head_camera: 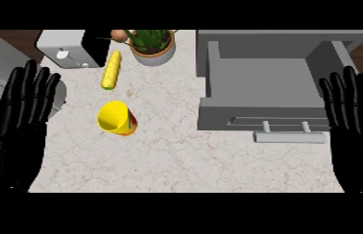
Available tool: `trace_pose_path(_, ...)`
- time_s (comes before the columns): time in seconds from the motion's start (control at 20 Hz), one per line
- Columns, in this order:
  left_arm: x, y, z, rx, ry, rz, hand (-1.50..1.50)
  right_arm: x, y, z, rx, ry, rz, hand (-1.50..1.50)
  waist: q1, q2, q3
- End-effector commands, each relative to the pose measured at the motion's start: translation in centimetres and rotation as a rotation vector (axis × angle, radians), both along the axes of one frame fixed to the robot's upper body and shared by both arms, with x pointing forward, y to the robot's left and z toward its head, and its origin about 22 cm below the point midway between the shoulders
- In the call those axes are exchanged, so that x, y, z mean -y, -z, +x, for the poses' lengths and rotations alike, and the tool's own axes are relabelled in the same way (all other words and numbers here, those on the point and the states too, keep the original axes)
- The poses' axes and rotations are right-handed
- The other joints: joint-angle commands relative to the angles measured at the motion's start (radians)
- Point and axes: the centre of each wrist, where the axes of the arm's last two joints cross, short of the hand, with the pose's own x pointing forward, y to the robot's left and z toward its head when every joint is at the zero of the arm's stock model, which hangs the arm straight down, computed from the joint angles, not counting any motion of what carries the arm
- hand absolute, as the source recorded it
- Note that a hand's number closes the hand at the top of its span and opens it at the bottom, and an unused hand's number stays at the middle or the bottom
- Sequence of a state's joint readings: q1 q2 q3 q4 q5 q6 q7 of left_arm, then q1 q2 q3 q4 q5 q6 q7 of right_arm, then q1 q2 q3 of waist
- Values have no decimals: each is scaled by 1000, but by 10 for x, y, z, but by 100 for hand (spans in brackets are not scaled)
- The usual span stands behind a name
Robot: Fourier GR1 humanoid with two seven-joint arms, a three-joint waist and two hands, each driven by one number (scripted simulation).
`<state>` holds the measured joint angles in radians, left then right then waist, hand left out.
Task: Pick up the cup, place it into the drawer and close the drawer
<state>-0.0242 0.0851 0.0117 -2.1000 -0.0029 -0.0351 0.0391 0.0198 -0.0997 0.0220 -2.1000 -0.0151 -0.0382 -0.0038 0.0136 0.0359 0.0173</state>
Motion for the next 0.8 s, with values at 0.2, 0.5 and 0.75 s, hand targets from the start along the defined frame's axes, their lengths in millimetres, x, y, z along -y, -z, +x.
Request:
trace_pose_path(0.2, -18, 6, 29, -2, 237, -1, -150, -3, -13, 0, 56, -51, -36, -150, -21, -35, -18)
trace_pose_path(0.5, -53, 49, 48, -240, 207, -234, -150, 11, -3, 11, -118, -166, -79, -150, -20, -33, -18)
trace_pose_path(0.75, -55, 63, 50, -266, 215, -199, -150, 3, -25, 43, -123, -159, -85, -150, -13, -35, -18)
